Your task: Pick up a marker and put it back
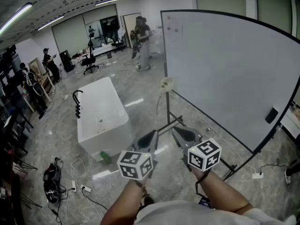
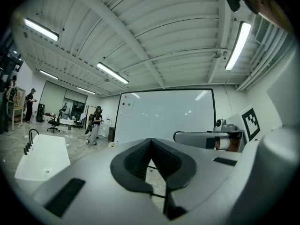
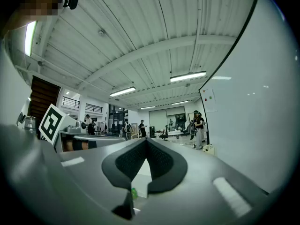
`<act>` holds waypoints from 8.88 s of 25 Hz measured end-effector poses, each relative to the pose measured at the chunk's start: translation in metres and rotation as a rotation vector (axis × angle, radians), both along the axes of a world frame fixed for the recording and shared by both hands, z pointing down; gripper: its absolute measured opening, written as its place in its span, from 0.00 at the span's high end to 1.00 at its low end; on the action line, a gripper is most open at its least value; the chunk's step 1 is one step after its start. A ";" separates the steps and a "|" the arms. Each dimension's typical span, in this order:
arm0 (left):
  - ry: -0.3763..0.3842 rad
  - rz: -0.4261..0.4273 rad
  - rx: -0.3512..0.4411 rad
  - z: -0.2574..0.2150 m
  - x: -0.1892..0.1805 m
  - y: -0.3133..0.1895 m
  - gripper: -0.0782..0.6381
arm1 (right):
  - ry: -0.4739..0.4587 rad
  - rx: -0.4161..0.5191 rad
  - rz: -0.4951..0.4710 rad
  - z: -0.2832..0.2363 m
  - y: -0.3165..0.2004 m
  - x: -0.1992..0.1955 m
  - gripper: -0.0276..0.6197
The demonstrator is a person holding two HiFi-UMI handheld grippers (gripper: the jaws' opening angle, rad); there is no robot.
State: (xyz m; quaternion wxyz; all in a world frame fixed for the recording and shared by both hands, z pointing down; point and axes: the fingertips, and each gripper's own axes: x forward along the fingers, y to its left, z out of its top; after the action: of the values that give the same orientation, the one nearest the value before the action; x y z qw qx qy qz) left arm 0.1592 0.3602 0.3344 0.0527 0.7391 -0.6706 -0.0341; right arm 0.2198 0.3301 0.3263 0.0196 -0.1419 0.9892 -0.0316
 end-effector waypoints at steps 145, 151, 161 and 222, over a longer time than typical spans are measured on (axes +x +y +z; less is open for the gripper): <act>0.049 0.564 -0.037 0.034 -0.332 -0.842 0.88 | -0.001 -0.061 0.405 0.027 -0.813 -0.338 0.85; 0.072 0.561 -0.049 0.042 -0.339 -0.845 0.88 | 0.030 -0.115 0.393 0.050 -0.823 -0.347 0.85; 0.084 0.547 -0.134 0.103 -0.363 -0.867 0.88 | 0.131 -0.270 0.372 0.144 -0.853 -0.373 0.85; -0.003 0.607 0.029 -0.008 -0.328 -0.857 0.88 | 0.016 0.053 0.436 -0.001 -0.819 -0.359 0.95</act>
State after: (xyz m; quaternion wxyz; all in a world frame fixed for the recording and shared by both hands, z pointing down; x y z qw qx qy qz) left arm -0.1692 -0.4967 0.3264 0.0488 0.9064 -0.4188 -0.0251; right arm -0.1389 -0.4893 0.3256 0.0219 -0.3522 0.9357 0.0005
